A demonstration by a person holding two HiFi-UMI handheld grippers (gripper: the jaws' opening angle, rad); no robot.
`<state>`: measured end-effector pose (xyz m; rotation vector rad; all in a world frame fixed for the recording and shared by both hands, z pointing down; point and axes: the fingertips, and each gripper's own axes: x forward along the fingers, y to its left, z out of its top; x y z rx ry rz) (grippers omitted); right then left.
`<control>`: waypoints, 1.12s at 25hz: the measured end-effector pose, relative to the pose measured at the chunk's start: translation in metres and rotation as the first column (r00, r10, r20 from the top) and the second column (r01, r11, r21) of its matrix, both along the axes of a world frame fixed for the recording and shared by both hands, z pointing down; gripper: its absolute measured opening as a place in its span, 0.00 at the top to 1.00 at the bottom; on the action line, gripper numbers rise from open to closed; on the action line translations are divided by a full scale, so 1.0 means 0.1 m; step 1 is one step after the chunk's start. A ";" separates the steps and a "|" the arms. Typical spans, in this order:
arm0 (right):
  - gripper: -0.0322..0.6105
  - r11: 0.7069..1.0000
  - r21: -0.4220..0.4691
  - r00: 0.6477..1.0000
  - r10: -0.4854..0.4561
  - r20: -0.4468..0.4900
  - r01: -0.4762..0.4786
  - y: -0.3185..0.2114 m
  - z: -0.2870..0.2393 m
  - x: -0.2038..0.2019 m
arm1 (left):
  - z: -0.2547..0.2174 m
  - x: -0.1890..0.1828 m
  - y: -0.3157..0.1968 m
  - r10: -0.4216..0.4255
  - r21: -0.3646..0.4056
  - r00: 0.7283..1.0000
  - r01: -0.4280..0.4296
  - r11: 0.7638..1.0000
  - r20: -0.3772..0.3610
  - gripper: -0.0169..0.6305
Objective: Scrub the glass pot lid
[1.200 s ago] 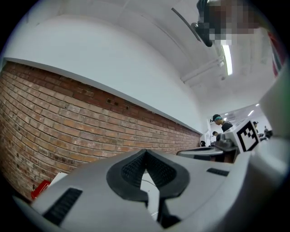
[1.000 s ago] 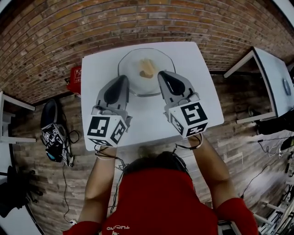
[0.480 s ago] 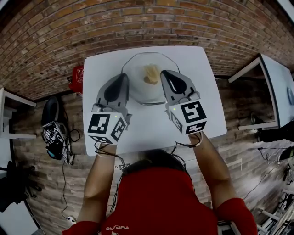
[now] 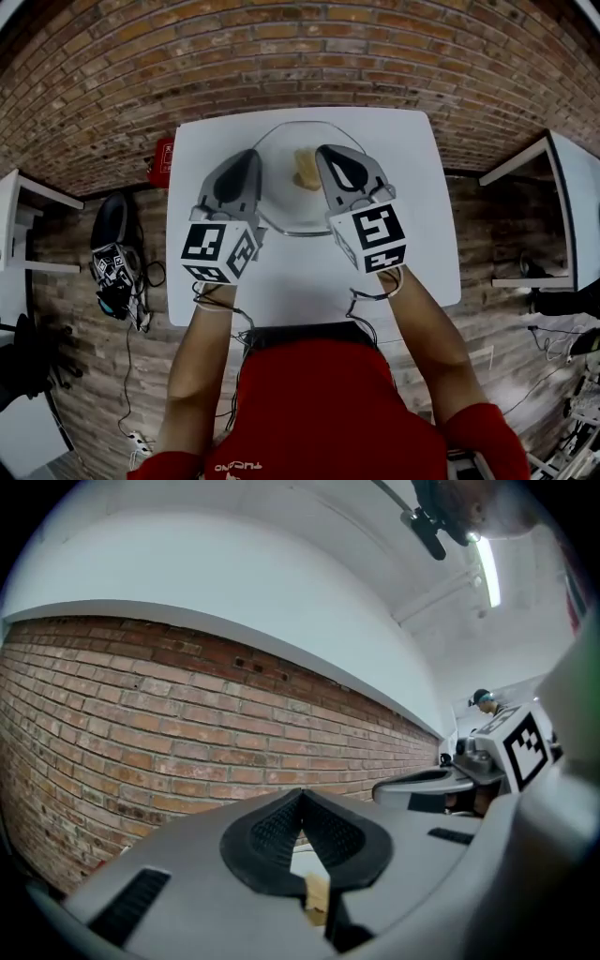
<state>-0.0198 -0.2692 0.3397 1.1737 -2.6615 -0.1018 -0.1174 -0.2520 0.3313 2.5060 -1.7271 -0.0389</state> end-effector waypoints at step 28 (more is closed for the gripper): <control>0.74 0.872 -0.460 0.949 0.020 -0.314 -0.170 -0.69 1.86 -0.11 | 1.88 -0.64 -0.54 -0.041 -0.568 0.999 0.052 0.821 0.033 0.72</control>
